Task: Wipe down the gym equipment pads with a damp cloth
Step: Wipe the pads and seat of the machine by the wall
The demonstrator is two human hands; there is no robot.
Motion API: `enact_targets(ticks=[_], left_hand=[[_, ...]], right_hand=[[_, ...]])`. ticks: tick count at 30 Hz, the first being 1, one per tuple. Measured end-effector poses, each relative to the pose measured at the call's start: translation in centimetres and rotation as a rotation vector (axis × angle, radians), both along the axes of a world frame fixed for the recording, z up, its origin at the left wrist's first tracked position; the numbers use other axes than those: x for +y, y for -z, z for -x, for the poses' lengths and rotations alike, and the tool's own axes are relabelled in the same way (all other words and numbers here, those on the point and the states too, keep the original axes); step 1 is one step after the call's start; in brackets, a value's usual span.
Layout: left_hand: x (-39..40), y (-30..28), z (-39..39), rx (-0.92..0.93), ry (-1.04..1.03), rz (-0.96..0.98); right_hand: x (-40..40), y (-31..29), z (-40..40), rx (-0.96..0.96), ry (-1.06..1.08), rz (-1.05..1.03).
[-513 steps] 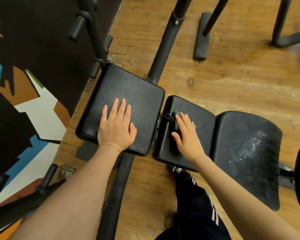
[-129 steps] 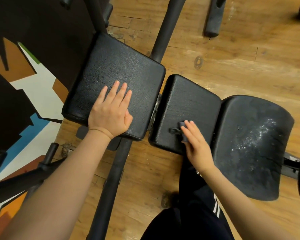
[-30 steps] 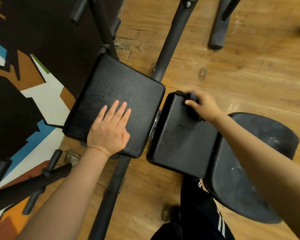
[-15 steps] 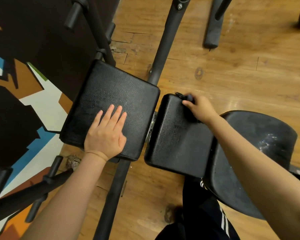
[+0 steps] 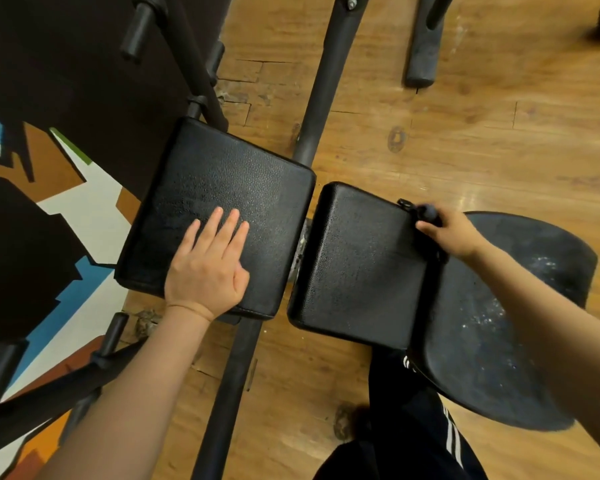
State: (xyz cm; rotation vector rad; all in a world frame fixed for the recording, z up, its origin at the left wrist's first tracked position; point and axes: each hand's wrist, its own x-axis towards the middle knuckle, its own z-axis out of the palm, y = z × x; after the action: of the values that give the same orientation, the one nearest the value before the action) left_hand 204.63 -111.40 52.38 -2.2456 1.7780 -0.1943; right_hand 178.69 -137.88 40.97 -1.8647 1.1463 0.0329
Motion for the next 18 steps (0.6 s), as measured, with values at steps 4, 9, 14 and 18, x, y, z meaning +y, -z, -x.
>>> enact_targets(ticks=[4, 9, 14, 18], left_hand=[[0.0, 0.1, 0.0, 0.003, -0.009, -0.005], [0.0, 0.0, 0.1, 0.005, -0.014, -0.002], [0.0, 0.1, -0.1, 0.0, 0.002, 0.014], [0.1, 0.2, -0.1, 0.006, 0.004, 0.033]], right_hand=[[0.7, -1.7, -4.5, -0.074, -0.066, 0.068], [2.1, -4.9, -12.0, -0.222, -0.219, 0.098], [1.6, -3.2, -8.3, -0.254, -0.145, 0.075], [0.9, -0.7, -2.3, -0.103, -0.019, 0.033]])
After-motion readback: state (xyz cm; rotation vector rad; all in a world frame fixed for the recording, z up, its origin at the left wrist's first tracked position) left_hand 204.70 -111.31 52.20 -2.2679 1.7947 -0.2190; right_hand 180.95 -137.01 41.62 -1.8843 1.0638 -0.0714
